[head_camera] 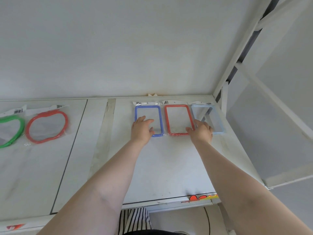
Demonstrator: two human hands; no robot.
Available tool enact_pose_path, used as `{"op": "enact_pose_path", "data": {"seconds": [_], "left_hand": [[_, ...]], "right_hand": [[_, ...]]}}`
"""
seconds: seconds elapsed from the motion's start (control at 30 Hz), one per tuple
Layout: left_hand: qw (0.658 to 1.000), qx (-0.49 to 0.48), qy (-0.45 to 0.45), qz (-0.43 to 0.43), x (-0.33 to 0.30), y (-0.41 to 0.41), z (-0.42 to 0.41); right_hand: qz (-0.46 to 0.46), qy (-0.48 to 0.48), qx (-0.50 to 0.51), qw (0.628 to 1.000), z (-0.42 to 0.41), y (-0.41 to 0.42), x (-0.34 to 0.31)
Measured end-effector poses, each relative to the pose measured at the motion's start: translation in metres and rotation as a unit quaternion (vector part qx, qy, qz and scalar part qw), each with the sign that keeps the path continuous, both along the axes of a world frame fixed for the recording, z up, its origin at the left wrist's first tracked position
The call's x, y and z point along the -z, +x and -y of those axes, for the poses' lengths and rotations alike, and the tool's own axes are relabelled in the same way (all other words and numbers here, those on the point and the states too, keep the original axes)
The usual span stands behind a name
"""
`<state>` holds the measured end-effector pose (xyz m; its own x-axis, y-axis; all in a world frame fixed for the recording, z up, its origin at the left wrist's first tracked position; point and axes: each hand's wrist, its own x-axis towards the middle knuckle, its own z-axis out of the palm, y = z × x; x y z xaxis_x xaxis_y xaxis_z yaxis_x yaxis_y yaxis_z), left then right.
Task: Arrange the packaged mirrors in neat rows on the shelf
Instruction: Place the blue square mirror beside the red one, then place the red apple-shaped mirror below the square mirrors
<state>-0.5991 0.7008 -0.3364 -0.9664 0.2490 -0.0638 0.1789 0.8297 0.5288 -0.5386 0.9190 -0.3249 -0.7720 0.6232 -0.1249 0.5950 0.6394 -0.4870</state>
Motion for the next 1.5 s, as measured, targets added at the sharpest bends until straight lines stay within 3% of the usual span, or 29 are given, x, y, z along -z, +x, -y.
{"op": "enact_pose_path", "data": {"seconds": [0.2,0.43,0.67,1.1,1.5], "left_hand": [[0.989,-0.078,0.100,0.078,-0.040,0.044,0.017],[0.992,-0.093,-0.032,0.075,-0.071,0.130,0.084],[0.981,-0.147,-0.103,0.068,-0.089,0.193,0.163],[0.972,-0.210,-0.077,0.070,-0.076,0.291,0.312],[0.968,-0.237,-0.056,0.068,-0.072,0.378,0.514]], "right_hand": [[-0.038,-0.144,-0.105,0.983,0.039,0.030,-0.034],[0.021,-0.159,-0.268,0.950,0.098,0.077,-0.046],[0.026,-0.167,-0.379,0.910,0.179,0.112,-0.047],[0.051,-0.063,-0.500,0.862,0.342,0.169,-0.053],[0.062,-0.022,-0.510,0.858,0.541,0.243,-0.057]]}}
